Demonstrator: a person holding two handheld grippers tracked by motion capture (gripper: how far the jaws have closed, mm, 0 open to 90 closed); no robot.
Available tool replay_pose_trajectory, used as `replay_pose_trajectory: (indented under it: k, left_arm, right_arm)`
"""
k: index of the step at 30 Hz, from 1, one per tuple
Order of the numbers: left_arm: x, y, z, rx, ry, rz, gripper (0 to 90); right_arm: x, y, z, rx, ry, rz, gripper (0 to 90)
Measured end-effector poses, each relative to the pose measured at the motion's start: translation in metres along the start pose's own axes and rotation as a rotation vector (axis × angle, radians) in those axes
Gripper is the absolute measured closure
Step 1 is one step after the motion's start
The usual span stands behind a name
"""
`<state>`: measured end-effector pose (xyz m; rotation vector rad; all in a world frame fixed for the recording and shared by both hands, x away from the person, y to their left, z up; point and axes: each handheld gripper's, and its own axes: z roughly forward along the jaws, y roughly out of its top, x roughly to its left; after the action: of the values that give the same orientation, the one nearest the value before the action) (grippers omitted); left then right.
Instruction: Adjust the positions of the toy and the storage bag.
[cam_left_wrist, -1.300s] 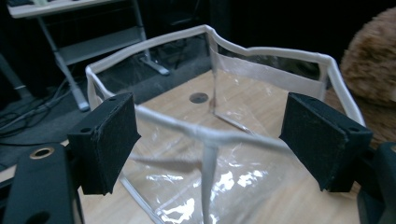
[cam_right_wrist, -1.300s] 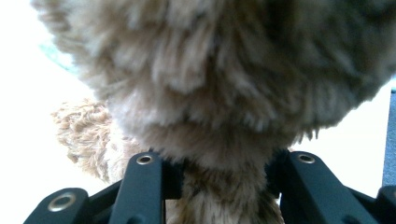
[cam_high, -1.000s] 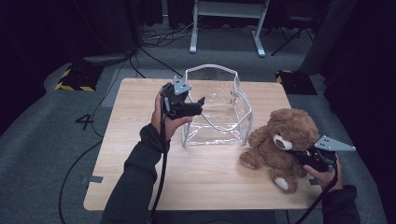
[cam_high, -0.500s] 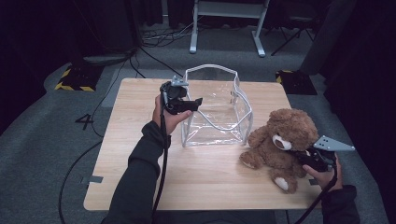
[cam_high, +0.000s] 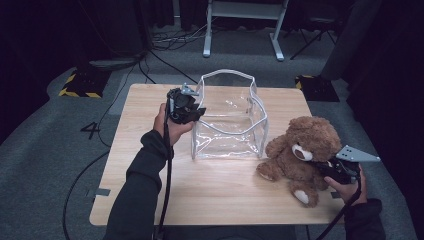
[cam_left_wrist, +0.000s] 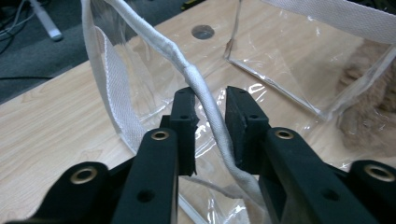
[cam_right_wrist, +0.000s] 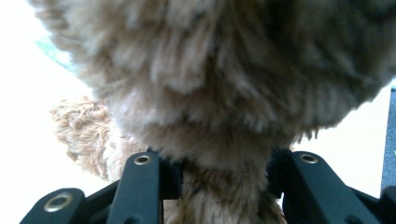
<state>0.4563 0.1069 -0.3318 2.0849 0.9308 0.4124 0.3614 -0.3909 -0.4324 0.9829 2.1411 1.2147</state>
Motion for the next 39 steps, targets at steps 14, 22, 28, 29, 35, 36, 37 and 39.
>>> replay_pose_trajectory:
  k: [14, 22, 28, 29, 35, 36, 37, 39]
  left_arm:
    - [-0.03, -0.029, -0.027, -0.033, -0.12, 0.07, 81.6]
    - [-0.053, -0.023, -0.028, -0.018, -0.089, 0.093, 82.5]
    - [-0.068, -0.023, -0.037, -0.047, -0.051, 0.088, 82.6]
    - [-0.068, -0.023, -0.037, -0.047, -0.051, 0.088, 81.1]
    - [-0.056, -0.03, -0.03, -0.032, -0.022, 0.053, 60.3]
    - [-0.054, -0.032, -0.03, -0.038, -0.01, 0.043, 60.3]
    - [-0.051, -0.033, -0.031, -0.045, -0.012, 0.025, 53.2]
    - [-0.051, -0.036, -0.04, -0.116, 0.031, 0.052, 43.1]
  right_arm:
    - [-0.001, -0.001, -0.002, -0.001, 0.002, 0.012, 63.3]
    - [-0.002, -0.002, -0.002, -0.004, 0.004, 0.011, 63.5]
    - [-0.004, -0.003, -0.003, -0.007, 0.01, 0.019, 63.6]
    - [-0.004, -0.003, -0.003, -0.007, 0.01, 0.019, 63.6]
    - [-0.003, -0.003, -0.002, -0.009, 0.011, 0.017, 63.6]
    - [-0.003, -0.003, -0.002, -0.009, 0.011, 0.017, 63.6]
    - [-0.003, -0.003, -0.002, -0.01, 0.011, 0.016, 63.5]
    - [-0.003, -0.003, -0.002, -0.011, 0.012, 0.016, 63.6]
